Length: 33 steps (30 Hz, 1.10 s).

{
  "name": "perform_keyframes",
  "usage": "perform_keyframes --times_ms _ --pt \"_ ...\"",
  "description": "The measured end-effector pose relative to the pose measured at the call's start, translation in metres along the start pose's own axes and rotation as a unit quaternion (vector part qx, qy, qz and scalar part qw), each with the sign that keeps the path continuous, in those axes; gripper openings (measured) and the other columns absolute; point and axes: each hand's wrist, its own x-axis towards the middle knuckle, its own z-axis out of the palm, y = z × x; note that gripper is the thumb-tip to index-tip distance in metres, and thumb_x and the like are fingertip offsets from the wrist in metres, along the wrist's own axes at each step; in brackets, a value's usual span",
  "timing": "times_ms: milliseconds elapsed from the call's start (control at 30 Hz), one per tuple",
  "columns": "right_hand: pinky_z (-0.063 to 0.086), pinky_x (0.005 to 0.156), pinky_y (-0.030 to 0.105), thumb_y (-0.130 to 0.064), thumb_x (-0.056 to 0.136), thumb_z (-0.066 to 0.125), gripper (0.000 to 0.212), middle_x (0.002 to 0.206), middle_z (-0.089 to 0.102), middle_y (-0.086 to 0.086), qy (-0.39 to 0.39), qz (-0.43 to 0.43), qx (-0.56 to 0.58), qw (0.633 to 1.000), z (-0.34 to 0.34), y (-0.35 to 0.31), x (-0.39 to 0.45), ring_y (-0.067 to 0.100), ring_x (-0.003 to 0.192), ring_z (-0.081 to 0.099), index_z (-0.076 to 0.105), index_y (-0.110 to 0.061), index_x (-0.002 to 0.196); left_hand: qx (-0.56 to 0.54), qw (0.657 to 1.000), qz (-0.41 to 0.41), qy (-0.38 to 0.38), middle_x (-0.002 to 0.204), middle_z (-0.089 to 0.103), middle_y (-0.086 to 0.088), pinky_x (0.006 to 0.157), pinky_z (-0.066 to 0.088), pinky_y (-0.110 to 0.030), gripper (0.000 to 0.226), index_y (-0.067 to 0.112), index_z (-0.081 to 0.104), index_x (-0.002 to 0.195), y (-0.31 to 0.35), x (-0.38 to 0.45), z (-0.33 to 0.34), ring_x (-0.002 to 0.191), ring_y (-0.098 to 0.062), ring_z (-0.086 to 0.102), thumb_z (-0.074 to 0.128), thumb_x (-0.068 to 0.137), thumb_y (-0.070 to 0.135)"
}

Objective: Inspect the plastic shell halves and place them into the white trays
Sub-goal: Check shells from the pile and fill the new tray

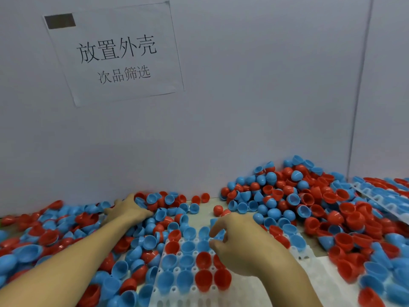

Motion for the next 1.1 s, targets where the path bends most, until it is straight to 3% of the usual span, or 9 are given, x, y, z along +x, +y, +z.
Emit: perform_keyframes --times_ms 100,200,300,400,533,733,800,967,1100 --pt "0.051 0.091 0.03 -0.033 0.099 0.057 0.032 0.131 0.059 -0.003 -0.011 -0.001 0.0 1.0 0.001 -0.001 0.001 0.015 0.109 0.061 0.058 -0.028 0.131 0.039 0.999 0.021 -0.032 0.149 0.048 -0.011 0.109 0.041 -0.058 0.101 0.036 0.04 0.146 0.001 0.001 -0.004 0.136 -0.042 0.043 0.065 0.062 0.086" --pt "0.051 0.095 0.032 -0.031 0.099 0.057 0.033 0.132 0.059 -0.001 -0.014 -0.002 -0.001 1.0 0.001 -0.001 0.002 0.017 0.111 0.061 0.058 -0.027 0.132 0.062 0.997 0.042 -0.022 0.141 0.055 -0.005 0.106 0.045 -0.052 0.082 0.038 0.044 0.137 0.001 -0.003 -0.003 0.13 -0.034 0.049 0.065 0.066 0.073" --pt "0.051 0.095 0.032 -0.029 0.099 0.058 0.034 0.133 0.059 -0.001 -0.019 -0.003 0.003 1.0 0.001 -0.001 0.003 0.017 0.113 0.061 0.058 -0.025 0.133 0.047 0.998 0.046 0.018 0.123 0.063 -0.003 0.084 0.052 -0.038 0.068 0.032 0.049 0.129 -0.002 -0.006 -0.011 0.106 -0.026 0.06 0.072 0.071 0.059" --pt "0.051 0.092 0.03 -0.028 0.099 0.058 0.034 0.134 0.059 -0.001 -0.015 -0.008 0.004 1.0 0.002 -0.002 0.004 0.017 0.111 0.062 0.058 -0.024 0.133 -0.012 0.997 0.04 0.057 0.108 0.062 -0.002 0.07 0.047 -0.033 0.058 0.023 0.05 0.123 -0.007 -0.005 -0.022 0.091 -0.024 0.058 0.078 0.076 0.043" --pt "0.051 0.092 0.03 -0.028 0.099 0.058 0.035 0.133 0.059 -0.001 -0.017 -0.014 -0.001 1.0 0.003 -0.002 0.004 0.016 0.112 0.061 0.058 -0.023 0.134 -0.163 0.982 0.006 0.091 0.104 0.064 -0.009 0.076 0.048 -0.037 0.038 0.014 0.055 0.101 -0.014 -0.003 -0.035 0.086 -0.028 0.057 0.082 0.078 0.029" --pt "0.05 0.093 0.03 -0.028 0.099 0.058 0.035 0.131 0.061 -0.001 -0.015 -0.021 -0.001 1.0 0.004 -0.002 0.005 0.016 0.111 0.061 0.057 -0.024 0.134 -0.363 0.917 -0.047 0.157 0.109 0.06 -0.016 0.078 0.046 -0.039 0.031 0.01 0.055 0.104 -0.019 -0.014 -0.057 0.094 -0.033 0.055 0.076 0.085 0.024" --pt "0.05 0.094 0.031 -0.028 0.099 0.058 0.034 0.131 0.06 -0.001 -0.008 -0.025 0.0 1.0 0.005 -0.002 0.005 0.015 0.111 0.061 0.058 -0.024 0.133 -0.451 0.877 -0.071 0.151 0.111 0.058 -0.015 0.074 0.048 -0.04 0.031 0.011 0.054 0.109 -0.015 -0.023 -0.065 0.093 -0.032 0.055 0.073 0.088 0.025" --pt "0.055 0.093 0.031 -0.031 0.099 0.058 0.033 0.129 0.063 0.0 0.004 -0.042 0.019 0.999 0.012 -0.006 0.009 0.014 0.106 0.064 0.059 -0.025 0.131 -0.682 0.726 -0.088 -0.004 0.106 0.056 -0.013 0.087 0.053 -0.046 0.025 0.01 0.055 0.112 -0.002 -0.057 -0.074 0.092 -0.028 0.059 0.059 0.1 0.032" --pt "0.054 0.08 0.019 -0.034 0.1 0.054 0.039 0.115 0.066 -0.007 0.018 -0.086 0.101 0.991 0.025 -0.016 0.013 0.005 0.092 0.065 0.051 -0.028 0.138 -0.731 0.675 -0.083 -0.048 0.081 0.06 -0.01 0.061 0.052 -0.037 0.022 0.011 0.056 0.097 0.013 -0.104 -0.065 0.065 -0.021 0.06 0.055 0.101 0.032"
